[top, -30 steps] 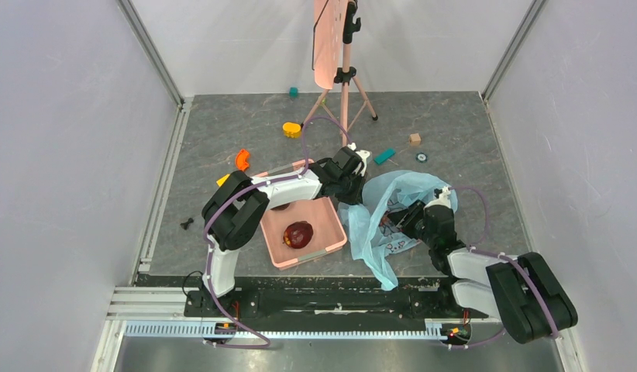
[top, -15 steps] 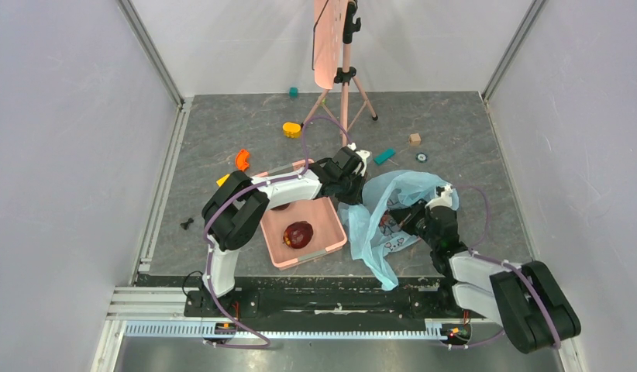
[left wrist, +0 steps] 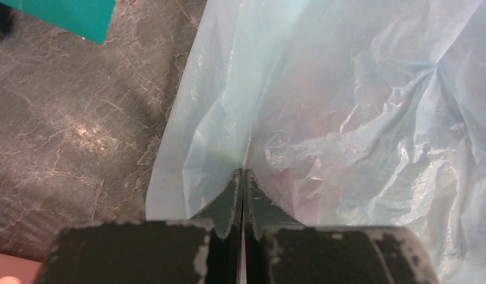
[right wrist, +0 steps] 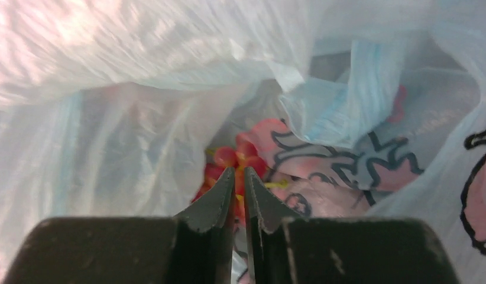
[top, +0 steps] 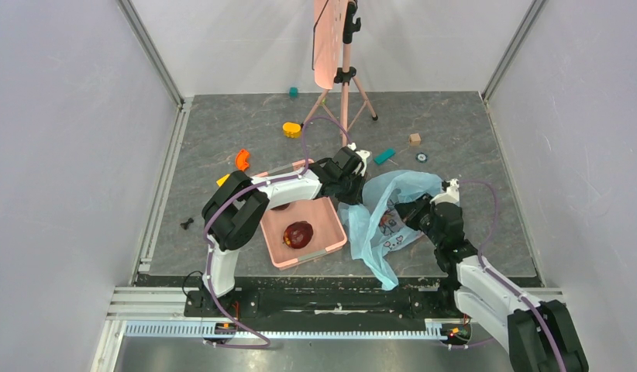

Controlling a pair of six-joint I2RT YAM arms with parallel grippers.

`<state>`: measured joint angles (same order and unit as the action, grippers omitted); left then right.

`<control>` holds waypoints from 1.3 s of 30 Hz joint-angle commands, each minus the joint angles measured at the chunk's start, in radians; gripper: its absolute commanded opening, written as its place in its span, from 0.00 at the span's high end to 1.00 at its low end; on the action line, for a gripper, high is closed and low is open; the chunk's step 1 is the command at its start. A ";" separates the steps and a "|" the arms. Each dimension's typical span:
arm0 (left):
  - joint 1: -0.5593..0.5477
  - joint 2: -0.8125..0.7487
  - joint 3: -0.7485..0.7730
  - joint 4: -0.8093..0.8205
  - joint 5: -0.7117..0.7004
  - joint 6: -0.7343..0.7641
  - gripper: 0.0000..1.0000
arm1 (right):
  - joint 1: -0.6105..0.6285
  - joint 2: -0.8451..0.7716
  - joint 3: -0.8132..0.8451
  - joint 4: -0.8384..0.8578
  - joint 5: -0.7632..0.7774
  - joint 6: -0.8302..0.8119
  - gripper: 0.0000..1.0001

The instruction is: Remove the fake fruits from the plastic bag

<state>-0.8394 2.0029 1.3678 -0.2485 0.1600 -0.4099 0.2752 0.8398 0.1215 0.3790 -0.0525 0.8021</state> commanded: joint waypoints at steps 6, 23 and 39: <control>-0.015 -0.043 -0.038 0.079 0.020 0.051 0.98 | -0.005 0.102 0.033 -0.084 0.002 -0.017 0.63; -0.017 -0.032 -0.036 0.103 0.054 0.056 0.98 | -0.005 0.304 0.021 0.111 -0.151 -0.032 0.69; -0.017 -0.030 -0.038 0.098 0.045 0.057 0.98 | -0.006 0.323 0.019 0.158 -0.153 -0.037 0.95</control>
<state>-0.8509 2.0003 1.3201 -0.1764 0.1905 -0.4007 0.2726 1.1759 0.1341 0.4923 -0.2039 0.7746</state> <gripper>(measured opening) 0.026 0.079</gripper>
